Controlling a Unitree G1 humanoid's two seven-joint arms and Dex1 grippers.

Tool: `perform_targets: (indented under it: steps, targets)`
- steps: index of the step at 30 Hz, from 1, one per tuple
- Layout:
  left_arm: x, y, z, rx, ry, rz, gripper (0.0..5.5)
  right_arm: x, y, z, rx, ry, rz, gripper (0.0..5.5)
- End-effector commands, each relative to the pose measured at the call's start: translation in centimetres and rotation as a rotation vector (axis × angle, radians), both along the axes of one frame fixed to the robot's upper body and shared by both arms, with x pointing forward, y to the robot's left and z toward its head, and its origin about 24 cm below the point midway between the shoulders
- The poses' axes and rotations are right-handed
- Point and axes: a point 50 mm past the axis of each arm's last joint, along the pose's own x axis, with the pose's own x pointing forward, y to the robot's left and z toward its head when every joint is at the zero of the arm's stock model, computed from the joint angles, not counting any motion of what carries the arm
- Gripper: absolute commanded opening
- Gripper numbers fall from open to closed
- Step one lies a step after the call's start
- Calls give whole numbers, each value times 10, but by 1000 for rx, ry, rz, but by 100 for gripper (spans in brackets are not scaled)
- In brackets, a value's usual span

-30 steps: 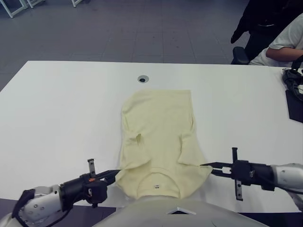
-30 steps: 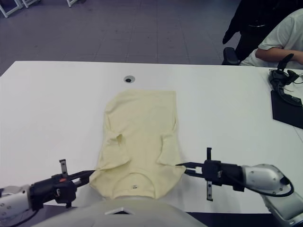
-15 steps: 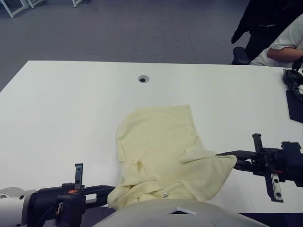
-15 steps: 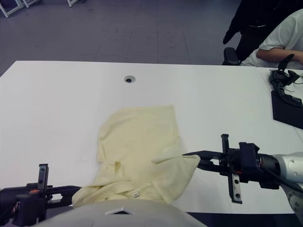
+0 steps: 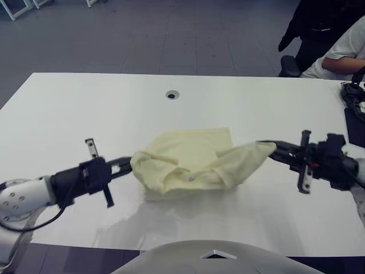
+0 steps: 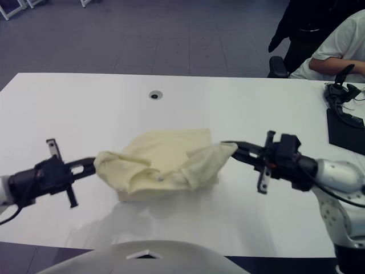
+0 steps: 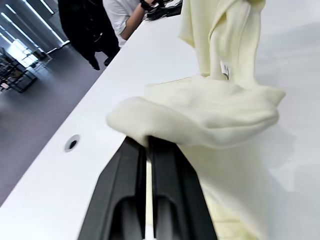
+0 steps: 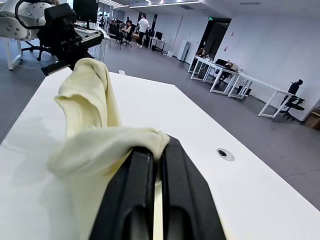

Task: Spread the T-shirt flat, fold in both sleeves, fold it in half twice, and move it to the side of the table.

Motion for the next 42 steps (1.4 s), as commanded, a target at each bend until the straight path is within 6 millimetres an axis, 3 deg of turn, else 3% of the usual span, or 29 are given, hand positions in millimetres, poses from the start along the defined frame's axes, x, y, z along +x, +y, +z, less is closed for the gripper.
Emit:
perform_targets:
  steps: [1, 4, 8, 17, 19, 27, 32, 37, 42]
  targets:
    - [37, 2, -17, 38, -3, 144, 0, 42, 12, -23, 14, 32, -33, 1]
    - [57, 5, -34, 38, 46, 228, 0, 67, 17, -46, -3, 66, -66, 1]
    - [73, 2, -54, 22, 101, 269, 0, 84, 16, -65, -23, 97, -104, 1]
    - [96, -4, -77, -44, 160, 318, 0, 109, 4, -90, -26, 165, -268, 1]
    - [101, -5, -77, -86, 167, 350, 0, 112, 0, -92, -12, 176, -329, 42]
    - [120, -6, -70, -356, 248, 537, 144, 118, -17, -98, 110, 265, -604, 171]
    - [128, -9, -57, -445, 210, 622, 223, 117, -2, -90, 52, 191, -571, 247]
    - [133, 12, -51, -470, 124, 803, 297, 115, 26, -82, -146, 43, -411, 318]
    - [127, 15, -39, -456, 31, 799, 378, 122, 34, -88, -424, -73, -337, 396]
